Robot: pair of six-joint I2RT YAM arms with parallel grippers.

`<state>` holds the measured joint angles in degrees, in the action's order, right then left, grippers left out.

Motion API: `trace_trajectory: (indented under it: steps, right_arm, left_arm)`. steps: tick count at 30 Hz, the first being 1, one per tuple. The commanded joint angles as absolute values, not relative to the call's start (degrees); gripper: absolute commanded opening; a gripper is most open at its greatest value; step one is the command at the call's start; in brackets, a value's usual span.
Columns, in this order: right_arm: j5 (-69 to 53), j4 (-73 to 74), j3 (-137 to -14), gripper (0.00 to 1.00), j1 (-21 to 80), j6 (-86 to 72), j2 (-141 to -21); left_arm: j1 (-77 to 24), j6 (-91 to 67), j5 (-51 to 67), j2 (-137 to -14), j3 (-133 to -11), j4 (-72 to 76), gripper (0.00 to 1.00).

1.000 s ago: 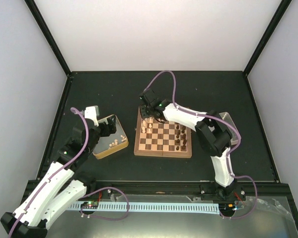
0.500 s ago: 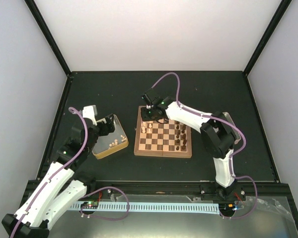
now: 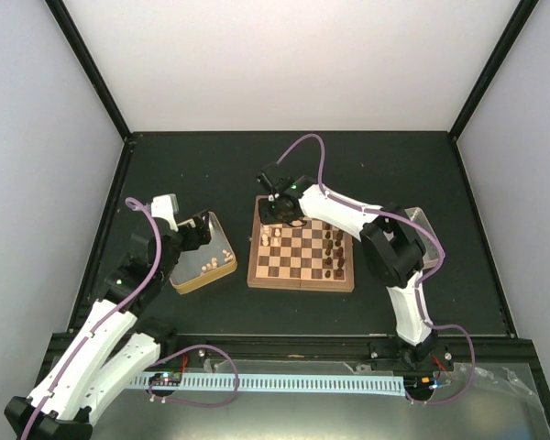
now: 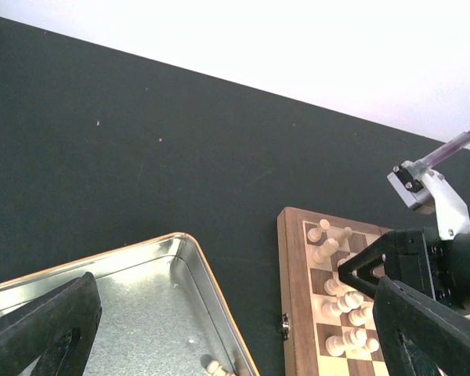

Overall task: Set up the chess pieces on the board
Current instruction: Adjust the chess piece on the chessboard.

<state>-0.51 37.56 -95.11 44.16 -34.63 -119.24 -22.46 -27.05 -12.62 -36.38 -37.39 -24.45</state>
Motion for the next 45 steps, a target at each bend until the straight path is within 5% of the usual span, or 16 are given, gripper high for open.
trace_trajectory:
  steps: [1, 35, 45]
  right_arm:
    - [-0.22, 39.50, -96.93, 0.31, 43.99, -34.54, -120.75]
    - [-3.12, 36.05, -97.34, 0.15, 43.95, -33.68, -121.36]
    - [-2.95, 37.09, -98.08, 0.32, 43.88, -33.68, -119.58]
  left_arm:
    - [-21.97, -26.98, -12.20, -36.30, -38.32, -24.17, 0.97]
    - [-21.14, -26.85, -11.35, -36.86, -38.50, -24.11, 0.97]
    - [-20.58, -26.88, -10.31, -38.31, -38.45, -23.97, 0.97]
